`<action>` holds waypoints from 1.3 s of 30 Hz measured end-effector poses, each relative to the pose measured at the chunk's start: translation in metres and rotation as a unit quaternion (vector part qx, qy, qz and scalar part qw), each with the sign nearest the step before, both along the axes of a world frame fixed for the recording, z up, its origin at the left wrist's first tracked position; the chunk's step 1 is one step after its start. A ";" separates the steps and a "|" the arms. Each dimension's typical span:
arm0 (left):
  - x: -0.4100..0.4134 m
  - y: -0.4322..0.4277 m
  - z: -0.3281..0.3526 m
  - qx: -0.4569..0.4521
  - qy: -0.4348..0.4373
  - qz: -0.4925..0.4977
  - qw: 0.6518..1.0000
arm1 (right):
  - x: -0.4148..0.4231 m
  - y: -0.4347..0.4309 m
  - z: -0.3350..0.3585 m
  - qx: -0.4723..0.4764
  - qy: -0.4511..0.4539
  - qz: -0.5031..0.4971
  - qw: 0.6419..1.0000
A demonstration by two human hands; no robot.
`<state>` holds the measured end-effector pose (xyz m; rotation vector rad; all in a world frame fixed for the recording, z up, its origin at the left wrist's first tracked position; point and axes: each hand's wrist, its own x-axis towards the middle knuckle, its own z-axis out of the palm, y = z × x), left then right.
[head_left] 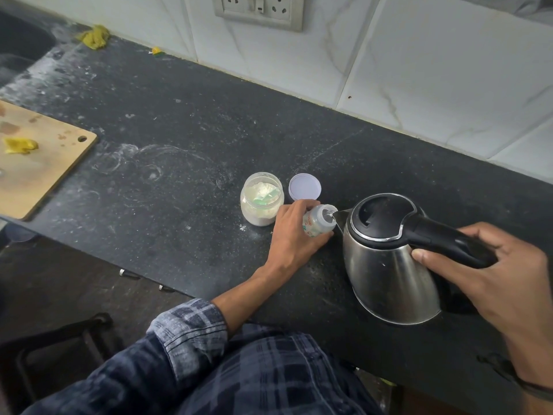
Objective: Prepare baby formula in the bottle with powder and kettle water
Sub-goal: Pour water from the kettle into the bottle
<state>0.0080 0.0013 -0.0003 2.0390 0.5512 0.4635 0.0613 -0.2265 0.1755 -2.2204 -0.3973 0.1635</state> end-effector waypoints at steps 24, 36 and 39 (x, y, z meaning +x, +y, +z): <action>-0.002 0.002 0.001 -0.029 0.015 -0.012 0.999 | 0.002 0.001 0.000 -0.002 -0.013 0.004 1.000; -0.002 0.002 0.001 -0.017 0.004 -0.015 1.000 | 0.001 0.002 0.001 -0.006 -0.017 0.008 1.000; -0.001 0.002 0.000 -0.020 0.005 -0.015 1.000 | 0.000 0.004 0.001 -0.009 -0.020 0.009 1.000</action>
